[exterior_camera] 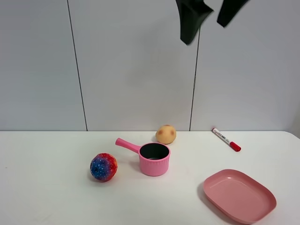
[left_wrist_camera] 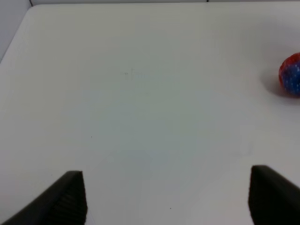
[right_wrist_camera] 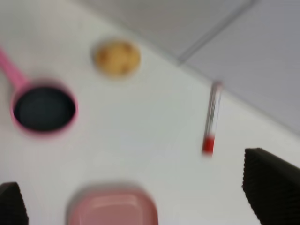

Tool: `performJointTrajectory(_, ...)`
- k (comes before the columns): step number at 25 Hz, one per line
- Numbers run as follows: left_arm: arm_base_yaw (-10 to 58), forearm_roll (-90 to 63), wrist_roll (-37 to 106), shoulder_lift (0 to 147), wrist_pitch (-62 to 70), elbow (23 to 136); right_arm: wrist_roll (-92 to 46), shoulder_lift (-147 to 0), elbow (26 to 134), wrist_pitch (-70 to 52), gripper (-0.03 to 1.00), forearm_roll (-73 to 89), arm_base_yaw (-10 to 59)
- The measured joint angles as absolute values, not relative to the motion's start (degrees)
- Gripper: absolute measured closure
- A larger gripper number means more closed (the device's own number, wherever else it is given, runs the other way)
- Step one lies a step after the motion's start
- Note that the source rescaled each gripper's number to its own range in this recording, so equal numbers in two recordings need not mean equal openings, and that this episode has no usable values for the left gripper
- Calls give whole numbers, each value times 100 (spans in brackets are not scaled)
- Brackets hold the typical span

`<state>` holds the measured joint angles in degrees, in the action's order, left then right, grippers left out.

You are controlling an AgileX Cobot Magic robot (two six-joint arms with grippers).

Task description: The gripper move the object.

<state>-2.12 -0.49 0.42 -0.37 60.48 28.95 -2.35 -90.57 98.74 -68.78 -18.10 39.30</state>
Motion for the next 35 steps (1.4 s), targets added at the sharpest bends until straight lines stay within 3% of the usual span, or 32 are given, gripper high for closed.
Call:
performJointTrajectory(6,-212,-49,42,-37,6048,2895,192,-7784,7415,-6164,7,-1585,3606)
performJointTrajectory(14,-212,-49,47,-37,6048,2895,1079,-6009,5523,-5723,7,-1318,2855)
performJointTrajectory(29,-212,-49,42,-37,6048,2895,1157,-2890,3595,-6108,7,-766,482)
performJointTrajectory(35,-212,-49,42,-37,6048,2895,840,-1622,3106,-6331,8,-751,-55)
